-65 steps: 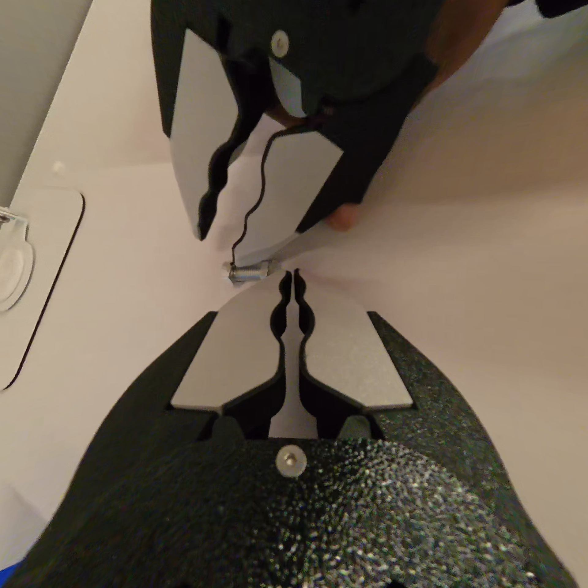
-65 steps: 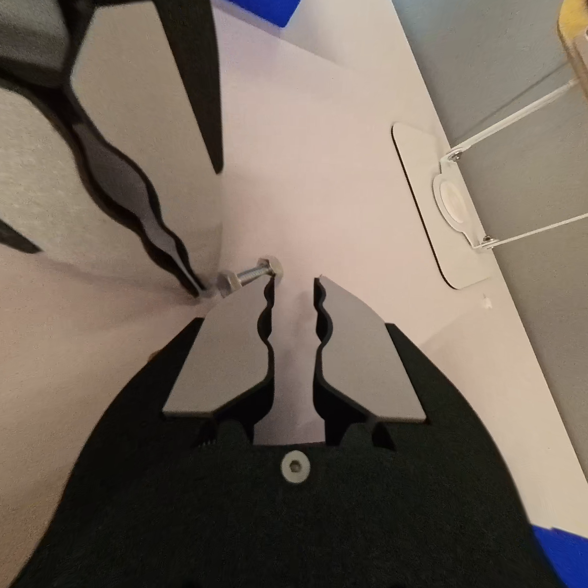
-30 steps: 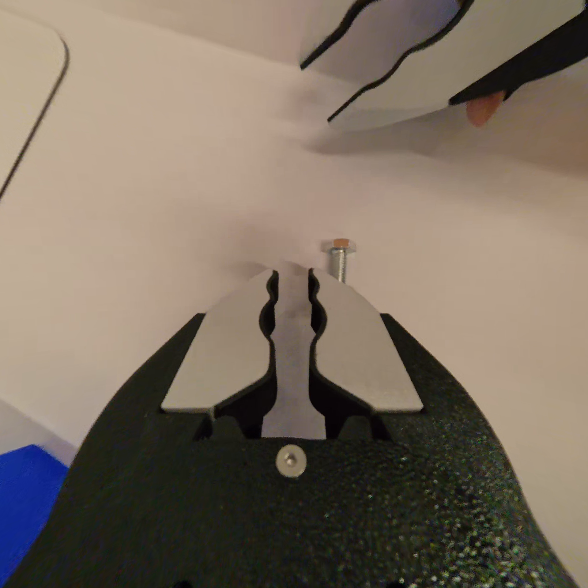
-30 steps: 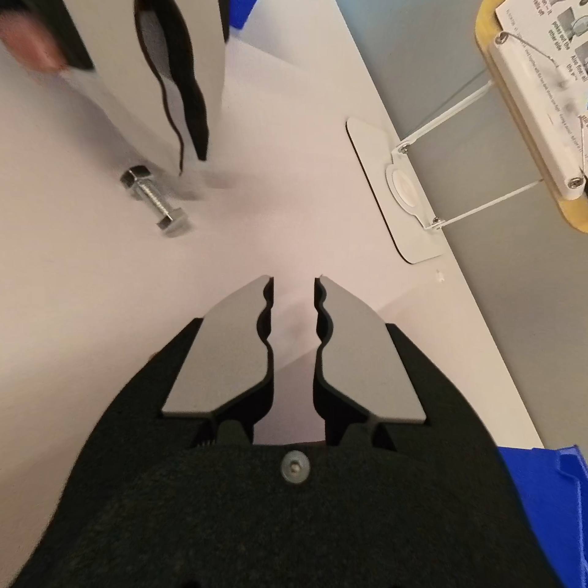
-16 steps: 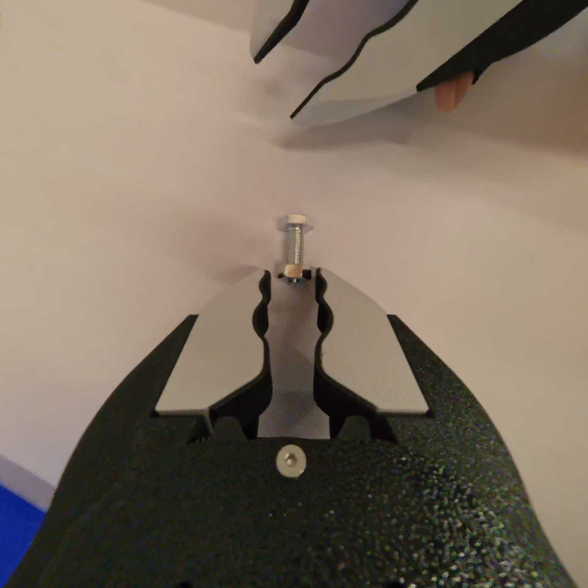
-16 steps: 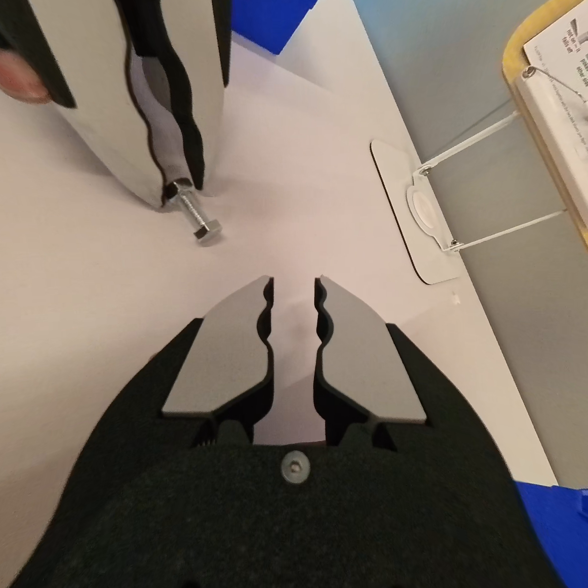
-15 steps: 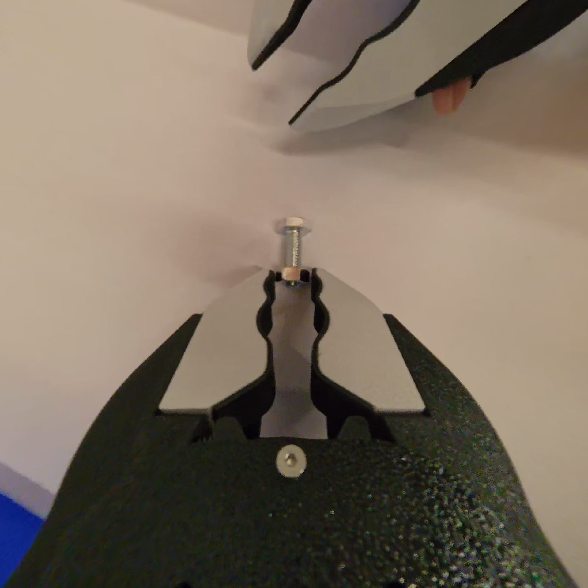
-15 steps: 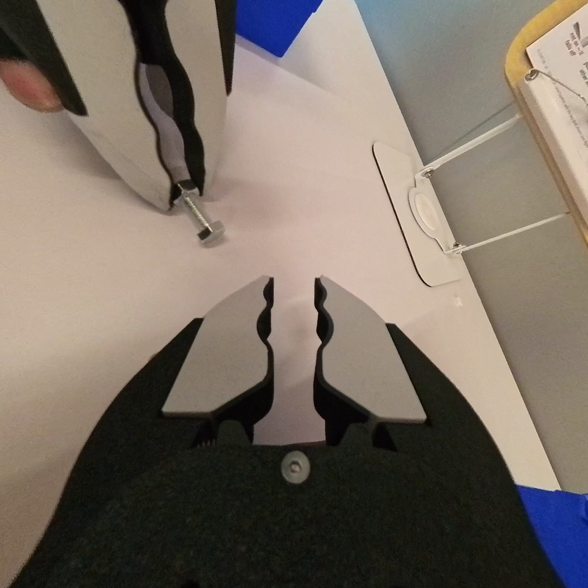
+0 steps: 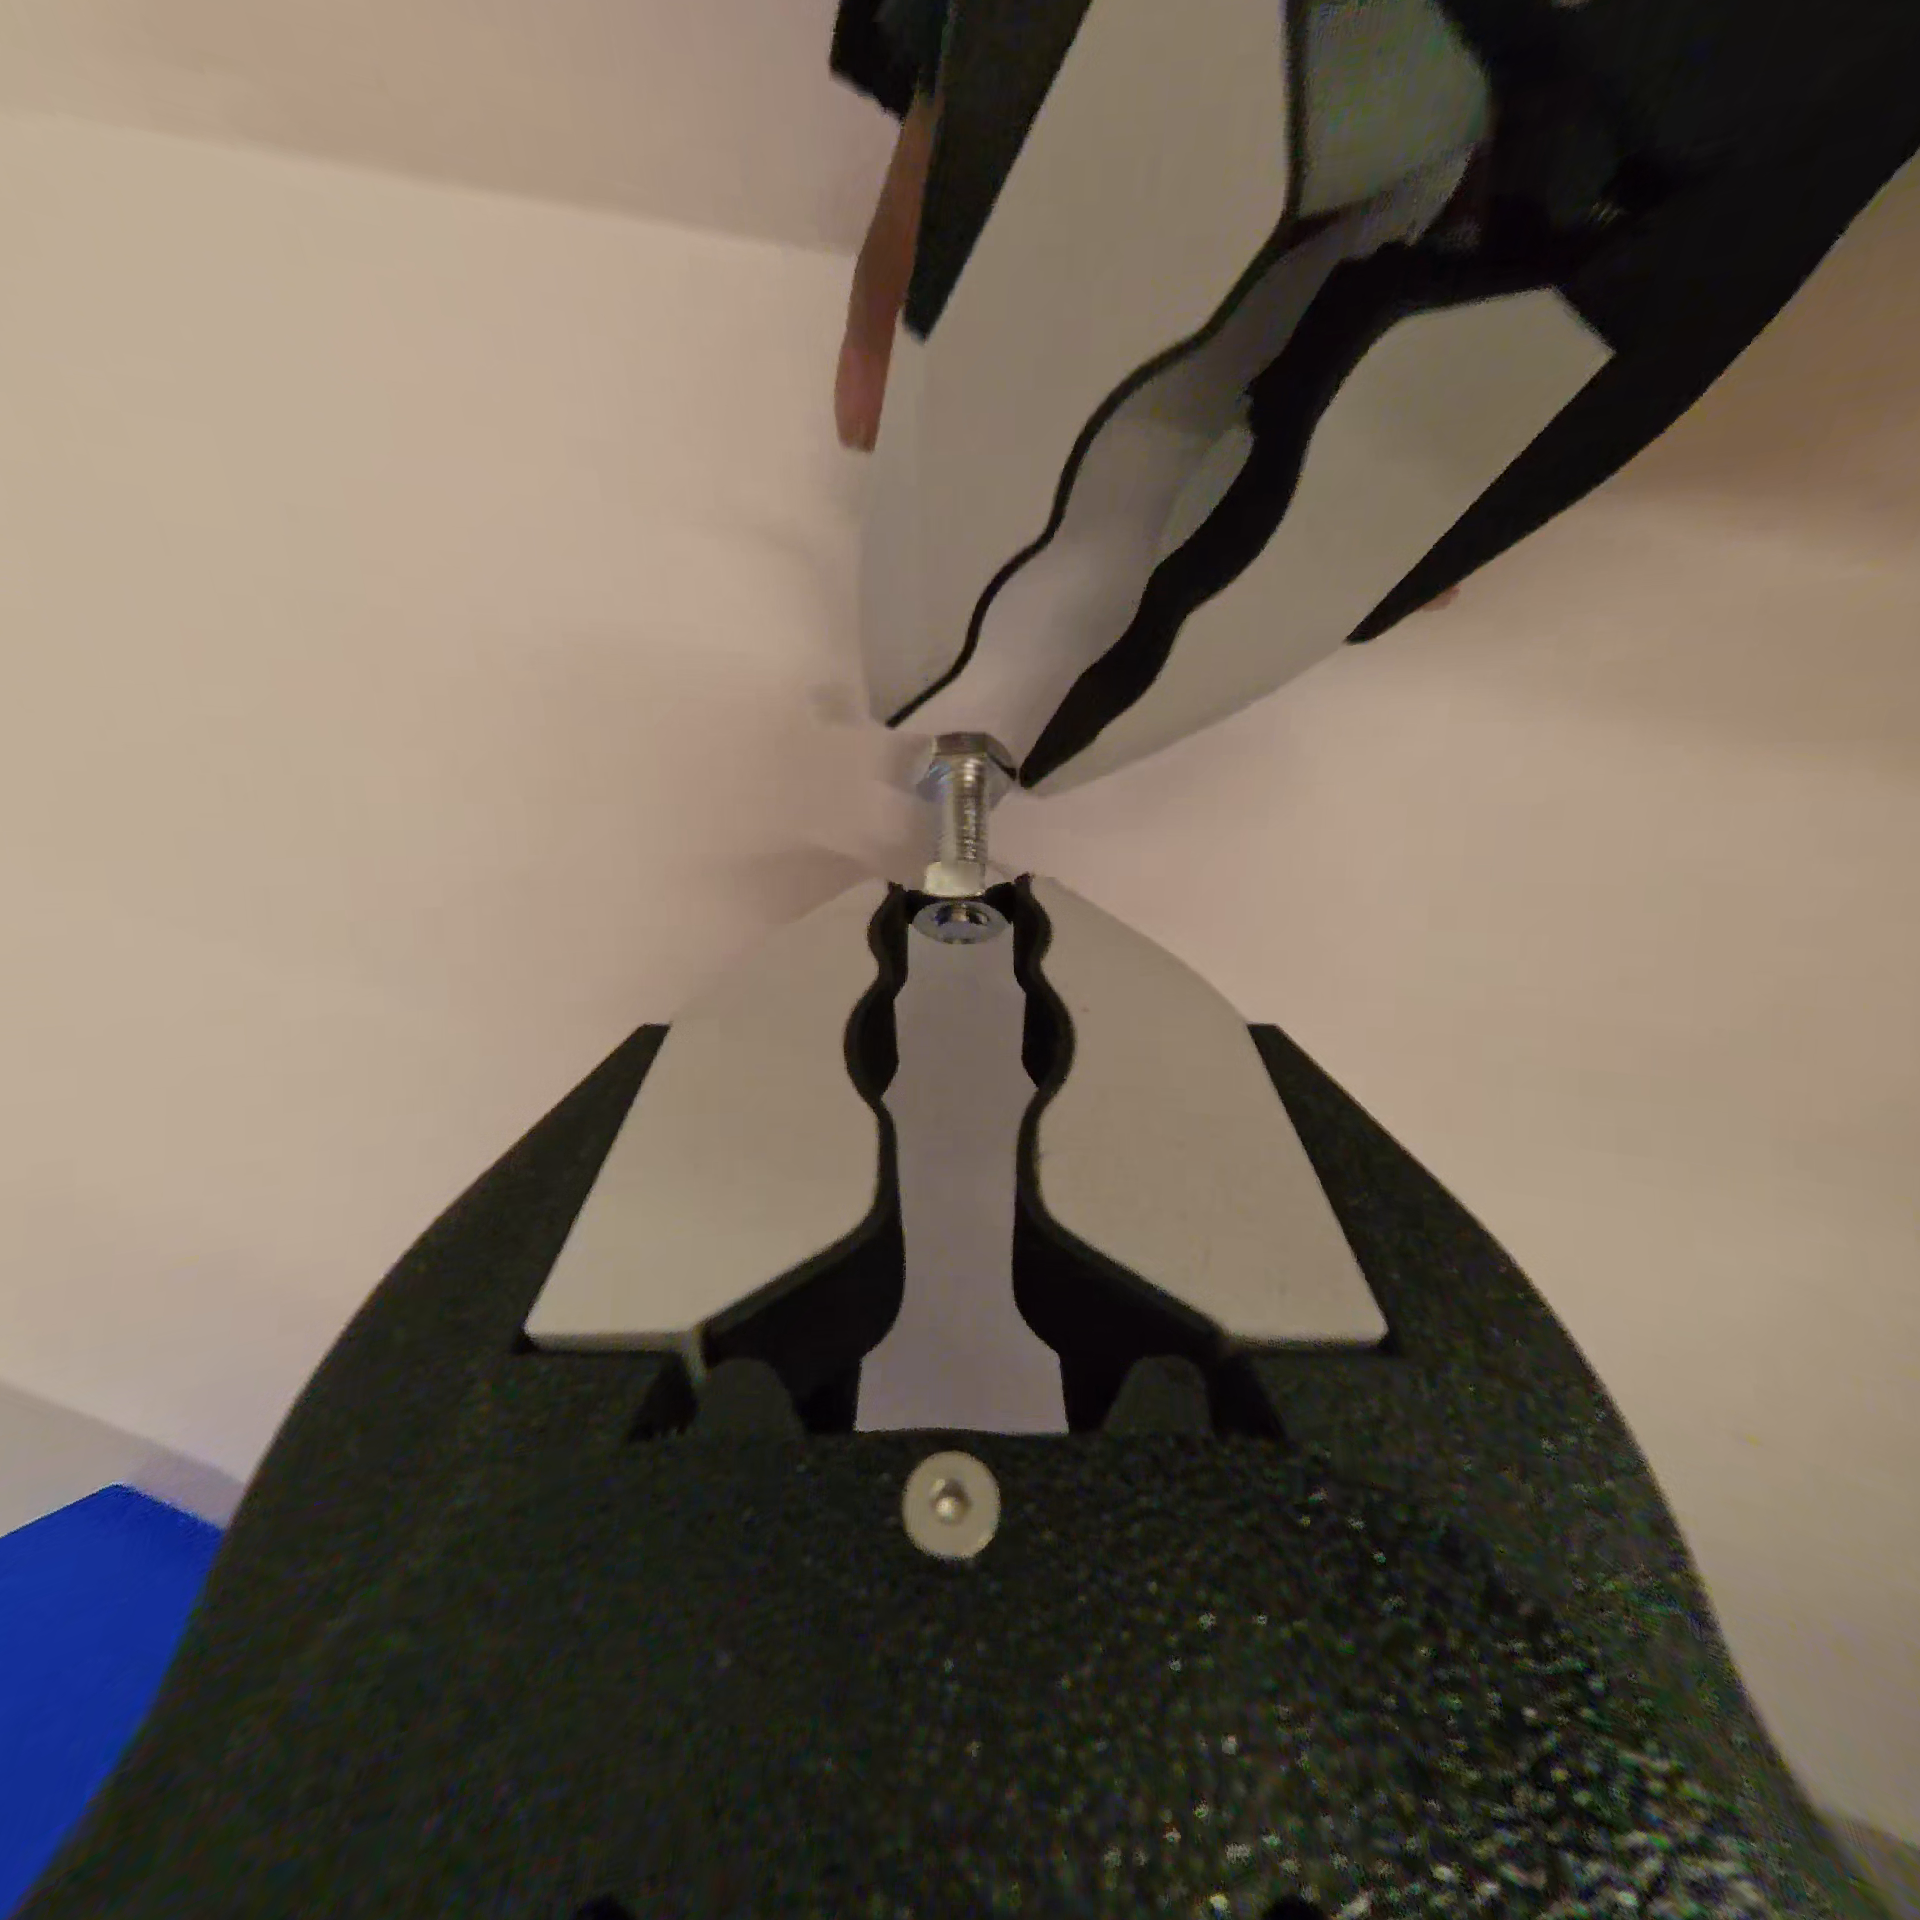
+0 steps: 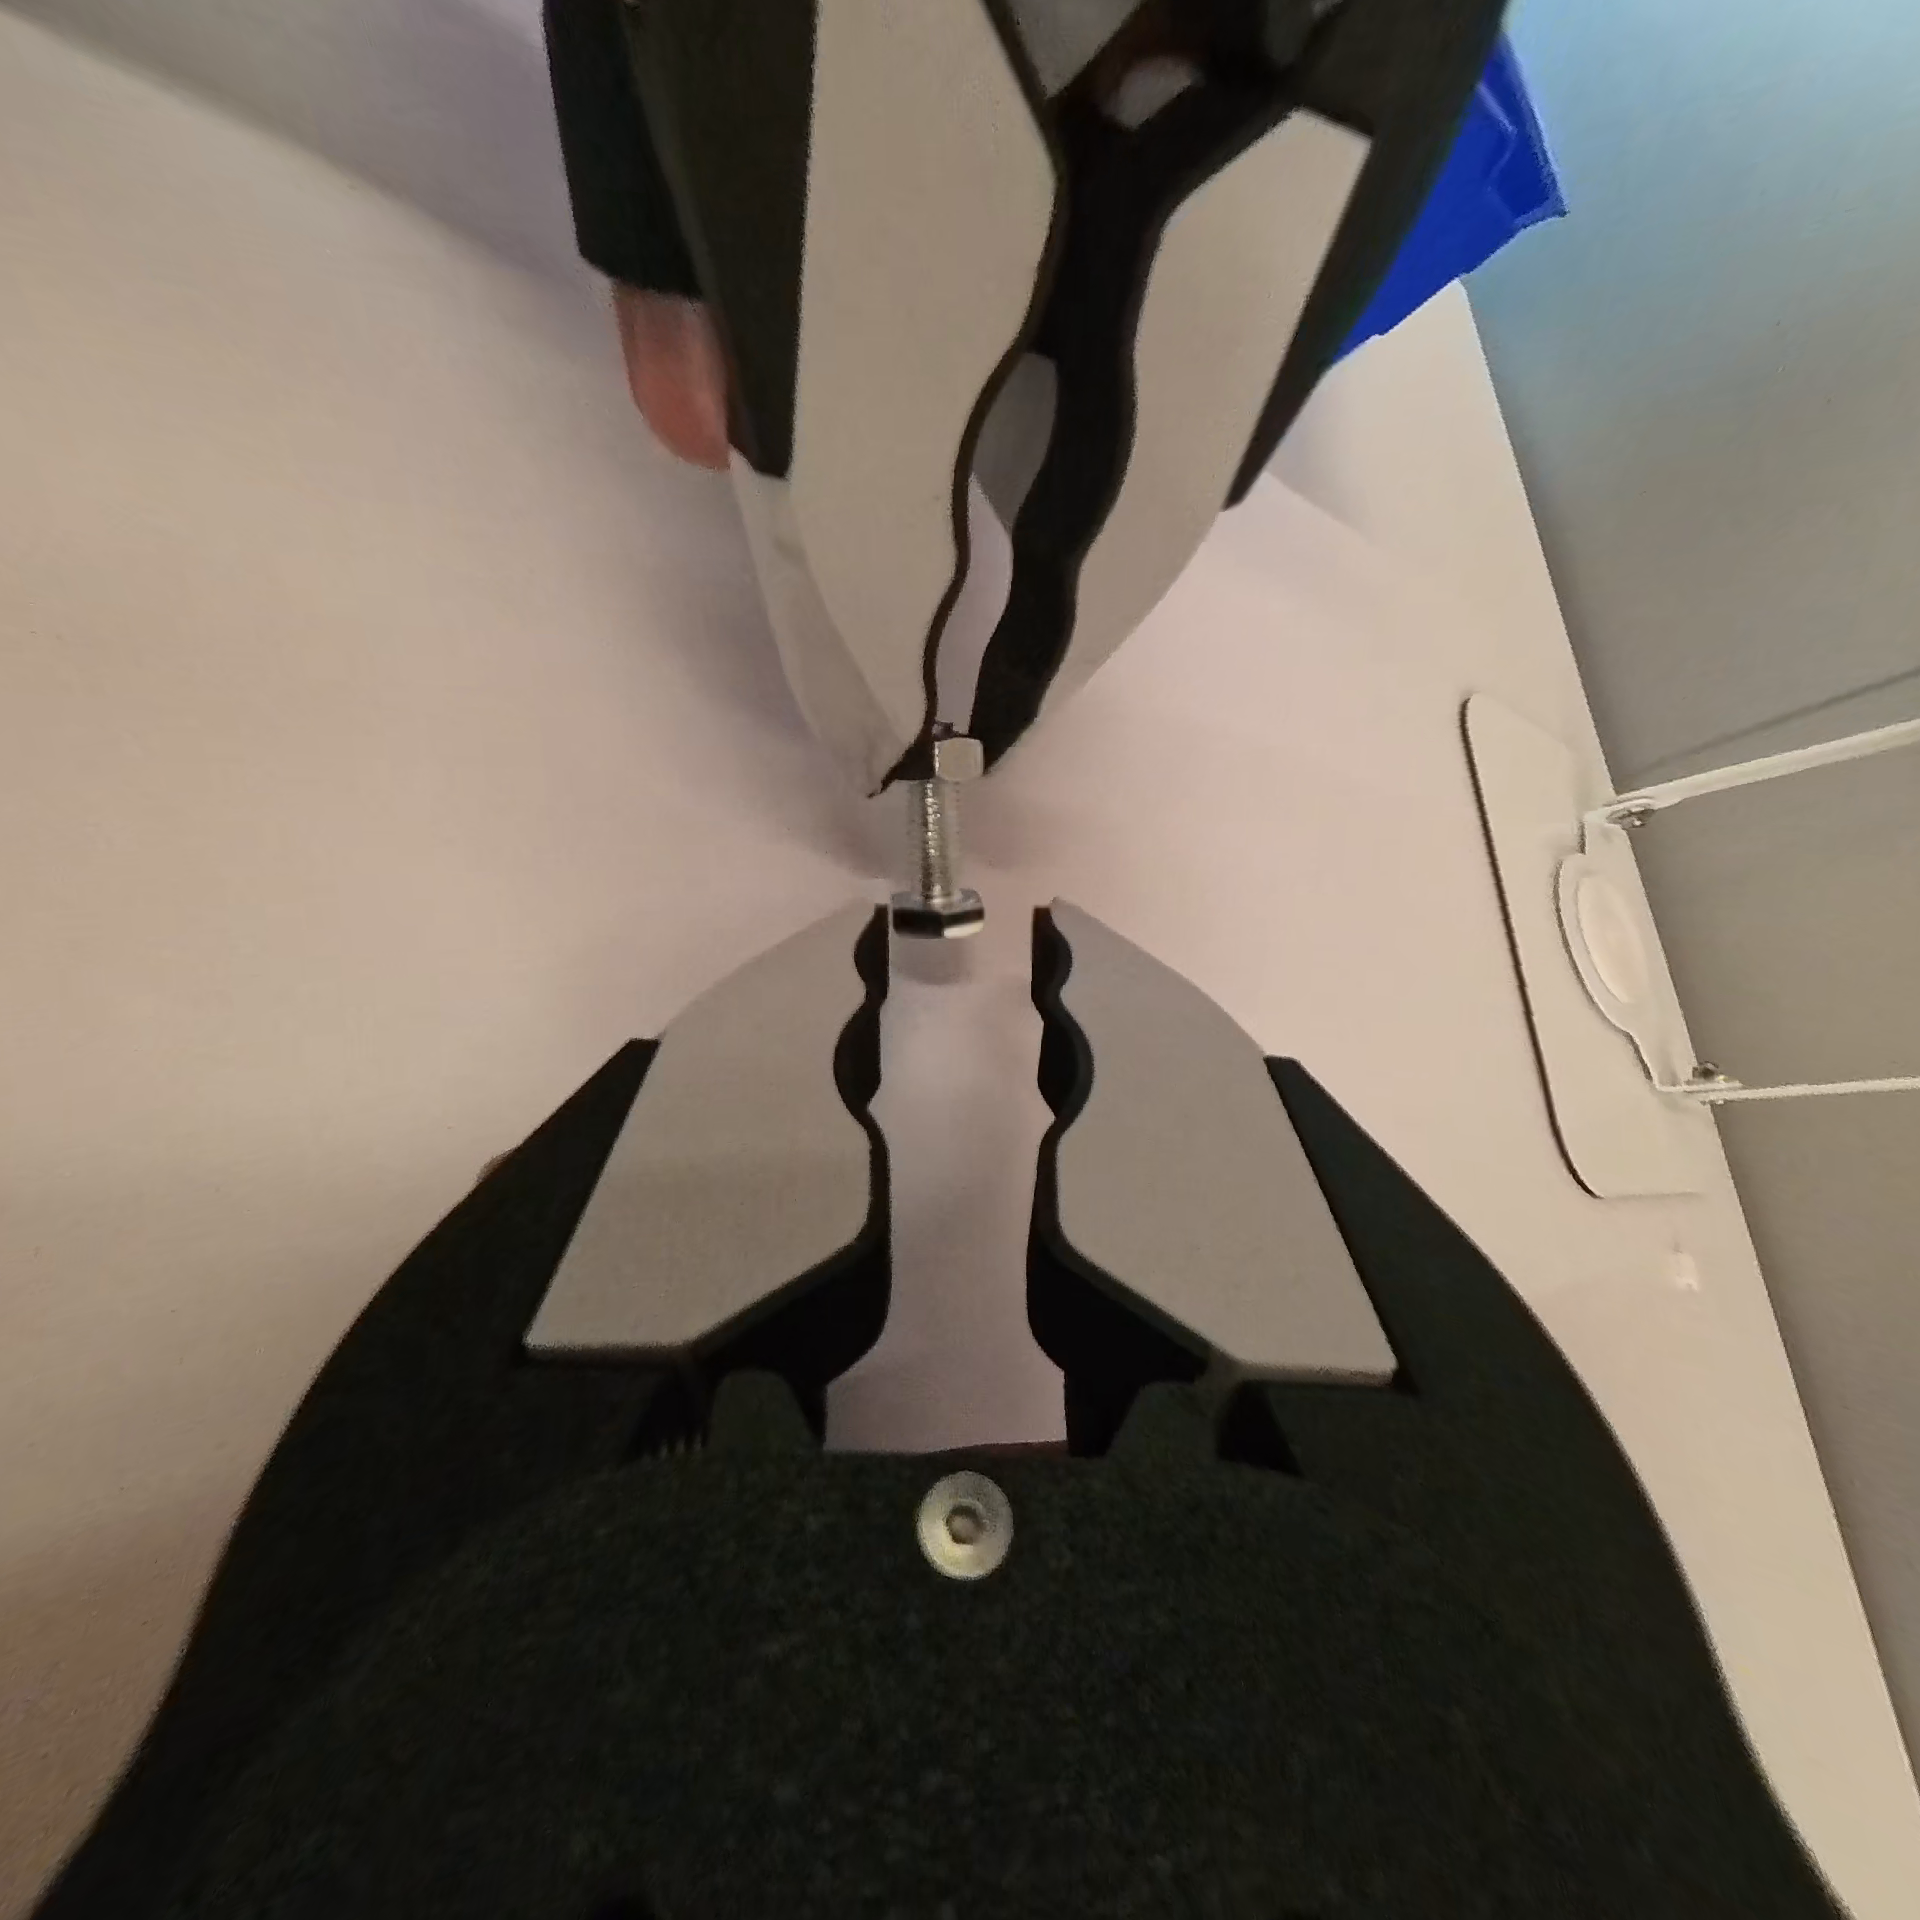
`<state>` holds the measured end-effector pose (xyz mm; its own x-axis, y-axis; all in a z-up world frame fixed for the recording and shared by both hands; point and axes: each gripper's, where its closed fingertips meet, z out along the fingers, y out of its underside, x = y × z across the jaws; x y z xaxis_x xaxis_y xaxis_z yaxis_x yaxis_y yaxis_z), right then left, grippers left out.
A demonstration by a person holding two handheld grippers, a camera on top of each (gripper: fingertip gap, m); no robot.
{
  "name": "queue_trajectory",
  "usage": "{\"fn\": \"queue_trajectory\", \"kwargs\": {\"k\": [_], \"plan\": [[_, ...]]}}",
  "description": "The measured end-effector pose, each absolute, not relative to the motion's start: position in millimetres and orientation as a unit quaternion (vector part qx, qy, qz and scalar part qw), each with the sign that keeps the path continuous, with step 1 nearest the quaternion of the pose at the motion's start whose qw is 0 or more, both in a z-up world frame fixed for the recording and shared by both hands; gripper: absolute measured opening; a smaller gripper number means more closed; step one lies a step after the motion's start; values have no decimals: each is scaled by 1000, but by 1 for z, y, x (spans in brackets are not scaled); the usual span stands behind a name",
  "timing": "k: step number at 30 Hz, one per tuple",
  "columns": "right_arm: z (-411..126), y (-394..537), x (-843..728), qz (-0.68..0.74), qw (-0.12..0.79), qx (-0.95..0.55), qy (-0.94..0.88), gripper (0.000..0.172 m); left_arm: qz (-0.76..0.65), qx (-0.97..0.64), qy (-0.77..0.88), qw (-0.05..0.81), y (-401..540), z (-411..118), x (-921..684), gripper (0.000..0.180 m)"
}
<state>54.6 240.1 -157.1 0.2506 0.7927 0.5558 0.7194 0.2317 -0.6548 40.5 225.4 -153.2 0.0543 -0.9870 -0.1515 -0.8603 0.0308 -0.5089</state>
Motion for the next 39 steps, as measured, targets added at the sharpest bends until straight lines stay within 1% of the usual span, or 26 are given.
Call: {"fn": "queue_trajectory", "kwargs": {"k": [1,4,12,17,19,21,23,31,39], "plan": [[-158,240,54,36,490,-619,-613,26,-128,-681,679,241,223,-151,42,19],[-161,237,52,36,483,-618,-619,18,-129,-674,684,248,219,-143,47,19],[-164,231,47,56,470,-628,-618,18,-150,-668,680,260,214,-134,56,19],[-165,227,49,77,454,-636,-620,18,-170,-679,671,245,212,-135,57,19],[-166,223,54,81,439,-638,-628,23,-159,-689,669,229,212,-140,53,19],[-169,221,61,81,418,-645,-634,34,-137,-698,671,212,215,-147,47,19],[-170,218,65,83,405,-648,-639,39,-132,-699,673,203,215,-152,45,19],[-171,219,67,81,406,-649,-638,40,-141,-695,674,207,214,-151,48,19],[-169,222,68,74,412,-650,-634,40,-155,-693,670,218,213,-149,51,30]]}}
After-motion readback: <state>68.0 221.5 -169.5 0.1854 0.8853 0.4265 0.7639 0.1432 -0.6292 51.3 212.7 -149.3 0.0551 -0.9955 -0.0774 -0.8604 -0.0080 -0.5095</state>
